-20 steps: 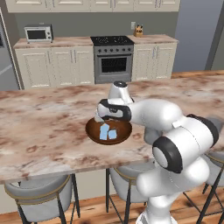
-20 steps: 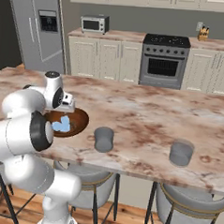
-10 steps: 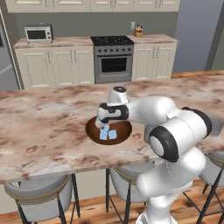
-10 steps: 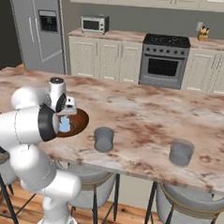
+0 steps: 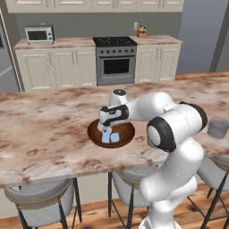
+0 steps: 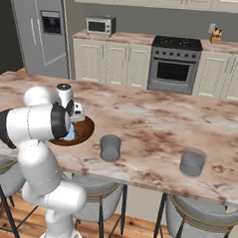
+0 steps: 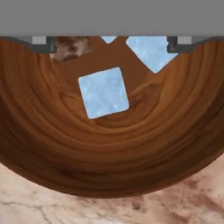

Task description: There are four ice cubes in the ice bowl. Place two ice cubes in each glass of water.

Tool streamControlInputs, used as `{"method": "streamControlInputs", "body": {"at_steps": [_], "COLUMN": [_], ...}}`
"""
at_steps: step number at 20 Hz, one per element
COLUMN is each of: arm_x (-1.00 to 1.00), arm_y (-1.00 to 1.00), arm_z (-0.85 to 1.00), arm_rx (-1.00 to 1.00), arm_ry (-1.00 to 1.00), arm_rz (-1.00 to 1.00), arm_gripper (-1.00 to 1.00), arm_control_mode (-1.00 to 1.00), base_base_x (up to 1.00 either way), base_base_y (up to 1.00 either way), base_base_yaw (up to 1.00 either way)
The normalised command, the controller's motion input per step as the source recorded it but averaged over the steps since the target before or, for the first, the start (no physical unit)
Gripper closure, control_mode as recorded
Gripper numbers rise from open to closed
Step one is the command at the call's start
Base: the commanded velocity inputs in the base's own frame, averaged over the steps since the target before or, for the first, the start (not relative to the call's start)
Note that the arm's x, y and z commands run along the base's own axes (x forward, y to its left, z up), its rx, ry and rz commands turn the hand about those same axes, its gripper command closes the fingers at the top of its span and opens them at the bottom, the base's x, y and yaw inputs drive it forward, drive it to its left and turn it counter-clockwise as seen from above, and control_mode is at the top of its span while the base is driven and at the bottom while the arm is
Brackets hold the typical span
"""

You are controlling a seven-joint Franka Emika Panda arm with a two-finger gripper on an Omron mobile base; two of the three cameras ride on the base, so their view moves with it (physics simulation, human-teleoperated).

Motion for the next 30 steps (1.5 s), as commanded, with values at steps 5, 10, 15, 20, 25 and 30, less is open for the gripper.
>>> {"method": "streamControlInputs", "body": {"at_steps": [5, 10, 15, 20, 25, 30], "arm_x": [0.3, 0.18, 0.14, 0.04, 0.0, 0.0], "arm_y": [0.11, 0.09, 0.02, 0.0, 0.0, 0.0], "arm_z": [-0.18, -0.24, -0.12, -0.18, -0.23, 0.0], "arm_rx": [-0.02, 0.0, 0.0, 0.0, -0.01, 0.0], "arm_ry": [0.02, 0.05, 0.01, 0.0, 0.0, 0.01], "arm_rz": [0.02, 0.04, 0.02, 0.03, 0.03, 0.0], "arm_gripper": [-1.0, -1.0, -1.0, -1.0, -1.0, 1.0], "arm_control_mode": [-1.0, -1.0, -1.0, -1.0, -1.0, -1.0], "base_base_x": [0.0, 0.0, 0.0, 0.0, 0.0, 0.0], "base_base_y": [0.0, 0.0, 0.0, 0.0, 0.0, 0.0], "base_base_yaw": [0.0, 0.0, 0.0, 0.0, 0.0, 0.0]}}
